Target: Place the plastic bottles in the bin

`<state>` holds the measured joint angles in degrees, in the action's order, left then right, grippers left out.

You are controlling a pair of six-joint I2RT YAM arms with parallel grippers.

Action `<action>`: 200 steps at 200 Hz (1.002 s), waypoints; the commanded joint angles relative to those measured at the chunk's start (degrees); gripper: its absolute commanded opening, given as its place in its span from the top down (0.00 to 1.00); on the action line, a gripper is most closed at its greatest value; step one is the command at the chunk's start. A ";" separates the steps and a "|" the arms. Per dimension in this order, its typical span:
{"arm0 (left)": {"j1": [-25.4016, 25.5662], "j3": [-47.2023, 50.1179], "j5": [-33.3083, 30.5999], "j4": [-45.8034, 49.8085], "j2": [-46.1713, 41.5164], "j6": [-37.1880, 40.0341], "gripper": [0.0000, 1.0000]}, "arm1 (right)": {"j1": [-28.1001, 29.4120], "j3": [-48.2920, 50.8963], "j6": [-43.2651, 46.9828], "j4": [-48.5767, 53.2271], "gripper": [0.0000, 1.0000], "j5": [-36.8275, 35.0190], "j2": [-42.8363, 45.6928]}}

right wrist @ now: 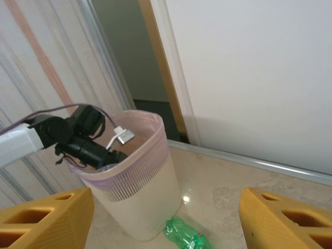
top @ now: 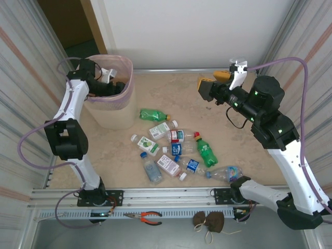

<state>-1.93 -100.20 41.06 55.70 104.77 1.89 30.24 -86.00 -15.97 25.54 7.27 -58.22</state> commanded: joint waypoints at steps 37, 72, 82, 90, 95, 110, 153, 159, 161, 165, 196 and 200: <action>-0.84 -2.14 -1.80 0.17 -6.74 -0.74 0.24 | -0.26 -0.57 0.59 4.18 0.28 -2.97 -0.50; -1.54 0.07 -1.88 -3.92 -11.21 -2.75 0.26 | -0.27 -1.45 0.07 11.97 0.28 -4.51 -4.69; -1.76 0.85 -1.86 -5.03 -12.68 -3.05 0.27 | -0.27 -1.47 -0.03 14.45 0.29 -4.91 -6.06; -1.93 1.59 -1.77 -6.06 -13.82 -3.44 0.27 | -0.27 -1.45 -0.16 16.56 0.29 -5.46 -7.25; -2.08 2.16 -1.60 -6.69 -14.72 -3.76 0.27 | -0.25 -1.30 -0.20 17.78 0.29 -5.80 -7.94; -2.41 3.82 -0.93 -8.84 -17.08 -4.56 0.27 | -0.27 -0.34 -0.01 20.98 0.29 -6.95 -10.03; -2.81 9.95 2.23 -16.60 -24.53 -7.61 0.27 | -0.49 3.07 2.90 27.78 0.34 -11.05 -17.86; -2.85 10.65 2.71 -17.52 -25.37 -8.02 0.27 | -0.66 3.82 3.24 28.20 0.35 -11.30 -19.02; -2.87 10.78 2.84 -17.72 -25.68 -8.08 0.27 | -0.74 4.04 3.36 28.37 0.36 -11.26 -19.23; -2.86 11.26 3.08 -18.03 -26.13 -8.27 0.27 | -0.91 4.68 3.60 28.50 0.37 -11.18 -19.88; -2.82 13.43 3.88 -18.70 -28.76 -8.66 0.27 | -2.47 9.22 4.27 29.13 0.41 -9.13 -25.03; -2.86 13.68 3.94 -18.70 -28.98 -8.72 0.27 | -2.59 9.75 4.28 29.17 0.42 -8.97 -25.55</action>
<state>-4.19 -88.16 42.57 39.53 78.39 -5.63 28.64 -78.65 -13.54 51.20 -1.76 -81.21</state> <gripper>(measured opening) 0.727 0.597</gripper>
